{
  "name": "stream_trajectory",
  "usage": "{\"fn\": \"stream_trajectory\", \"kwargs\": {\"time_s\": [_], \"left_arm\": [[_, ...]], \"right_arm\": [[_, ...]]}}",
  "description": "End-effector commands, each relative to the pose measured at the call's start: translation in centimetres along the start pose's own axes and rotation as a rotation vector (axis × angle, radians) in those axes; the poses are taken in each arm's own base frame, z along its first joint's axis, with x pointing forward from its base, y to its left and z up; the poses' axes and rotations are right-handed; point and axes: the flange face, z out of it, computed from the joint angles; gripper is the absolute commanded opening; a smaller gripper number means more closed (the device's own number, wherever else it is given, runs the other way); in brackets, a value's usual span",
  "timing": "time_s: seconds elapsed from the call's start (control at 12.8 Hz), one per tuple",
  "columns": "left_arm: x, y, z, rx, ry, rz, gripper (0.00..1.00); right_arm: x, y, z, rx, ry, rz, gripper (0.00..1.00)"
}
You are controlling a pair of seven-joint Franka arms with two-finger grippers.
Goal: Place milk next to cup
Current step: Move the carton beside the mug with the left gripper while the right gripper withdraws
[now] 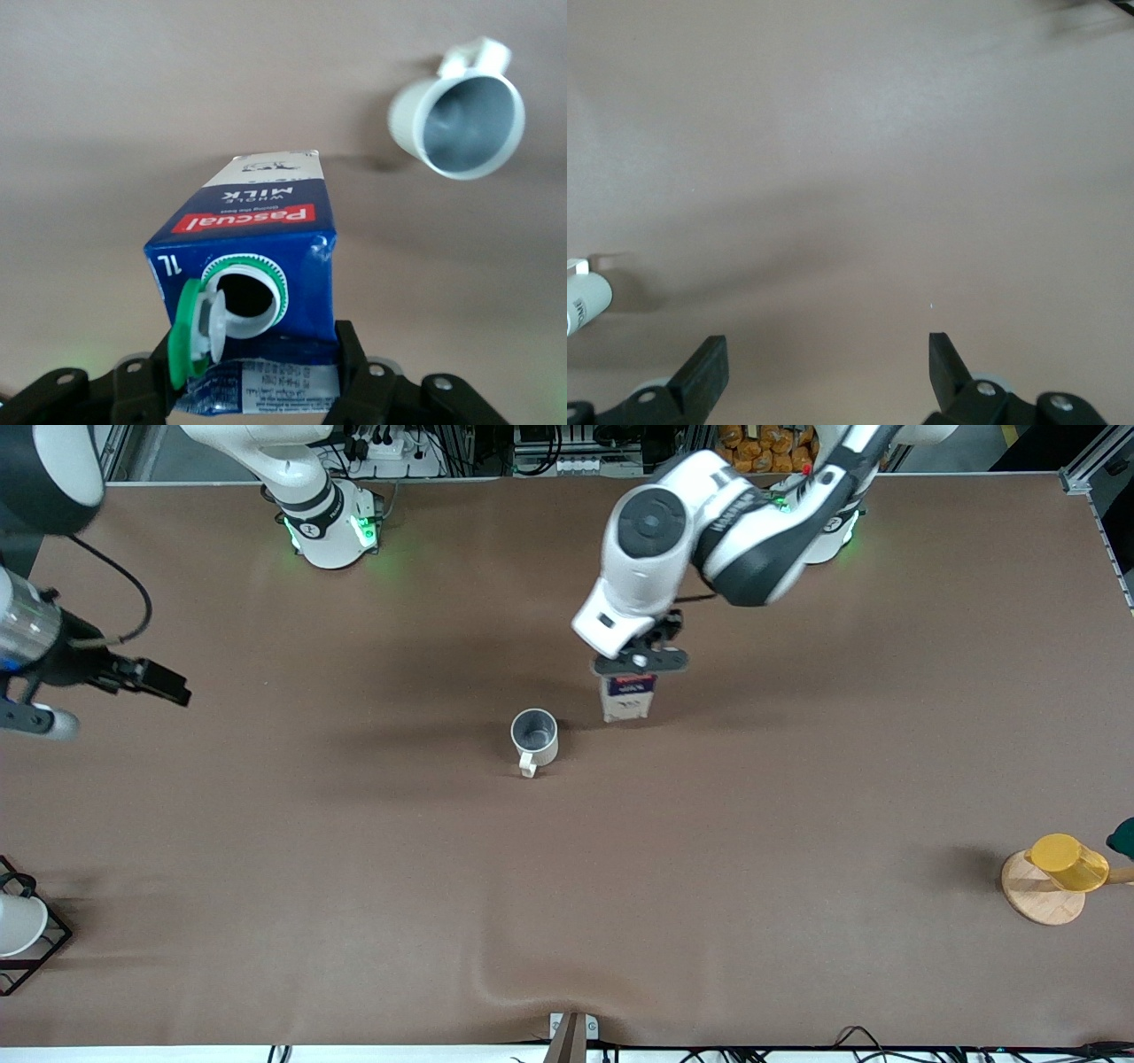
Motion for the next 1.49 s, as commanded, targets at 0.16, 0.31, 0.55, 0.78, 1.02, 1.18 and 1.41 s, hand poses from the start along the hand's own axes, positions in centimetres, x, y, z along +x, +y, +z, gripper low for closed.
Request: {"fn": "stream_trajectory", "kwargs": {"time_s": [0.16,0.31,0.55,0.78,1.02,1.18,1.41], "left_arm": [[-3.1,6.7,1.5,0.006,0.006,0.038,0.69],[-3.8,8.1,2.7,0.032,0.034,0.083,0.69],[-5.5,10.5,4.2,0.052,0.046,0.145,0.70],[-4.9,11.4,5.1,0.057,0.054,0.188,0.69],[-3.8,11.3,5.7,0.050,0.055,0.177,0.70],[-3.7,11.9,6.1,0.039,0.051,0.174,0.70],[-3.6,12.0,7.2,0.047,0.038,0.176,0.74]], "right_arm": [[-3.1,0.3,-2.1,0.000,0.004,-0.016,1.00],[-2.9,0.5,-2.2,0.010,0.004,-0.033,1.00],[-2.4,1.9,-1.9,0.016,0.002,-0.102,1.00],[-2.4,2.1,-2.2,0.020,0.001,-0.103,1.00],[-2.4,1.6,-4.2,0.028,0.019,-0.101,1.00],[-2.5,1.7,-4.7,0.029,0.025,-0.100,1.00],[-2.5,1.7,-4.9,0.029,0.028,-0.098,1.00]]}}
